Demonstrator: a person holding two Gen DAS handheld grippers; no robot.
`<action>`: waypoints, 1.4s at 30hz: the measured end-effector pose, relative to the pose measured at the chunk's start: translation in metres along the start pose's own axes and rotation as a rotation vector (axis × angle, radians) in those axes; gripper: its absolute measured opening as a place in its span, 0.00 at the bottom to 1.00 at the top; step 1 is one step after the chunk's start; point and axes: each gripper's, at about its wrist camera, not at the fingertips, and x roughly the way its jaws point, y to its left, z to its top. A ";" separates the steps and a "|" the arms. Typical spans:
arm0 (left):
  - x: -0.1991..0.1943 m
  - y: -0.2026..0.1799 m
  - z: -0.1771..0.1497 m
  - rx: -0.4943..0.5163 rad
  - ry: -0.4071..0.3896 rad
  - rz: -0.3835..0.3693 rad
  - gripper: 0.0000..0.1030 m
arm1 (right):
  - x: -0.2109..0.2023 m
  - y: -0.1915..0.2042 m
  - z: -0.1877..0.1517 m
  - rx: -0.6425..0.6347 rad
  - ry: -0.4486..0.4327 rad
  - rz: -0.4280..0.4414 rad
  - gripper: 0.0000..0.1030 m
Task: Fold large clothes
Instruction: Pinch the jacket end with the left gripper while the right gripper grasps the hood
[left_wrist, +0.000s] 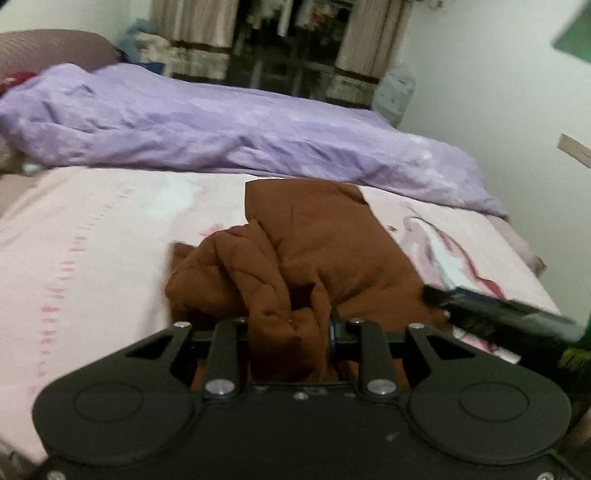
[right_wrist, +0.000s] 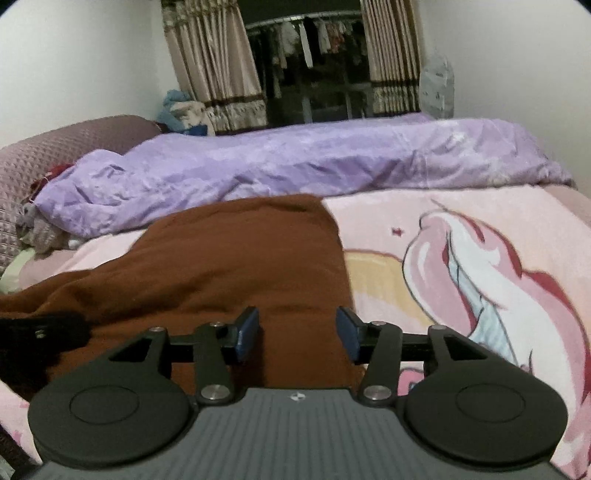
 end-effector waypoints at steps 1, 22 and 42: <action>-0.003 0.009 -0.003 -0.007 0.000 0.034 0.25 | -0.002 0.001 0.001 -0.002 -0.006 0.006 0.56; 0.050 0.020 0.065 -0.020 -0.253 0.255 1.00 | 0.047 0.023 0.051 0.088 -0.118 0.034 0.46; 0.191 0.078 0.035 -0.119 -0.005 0.250 1.00 | 0.175 0.028 0.020 0.038 0.130 0.022 0.47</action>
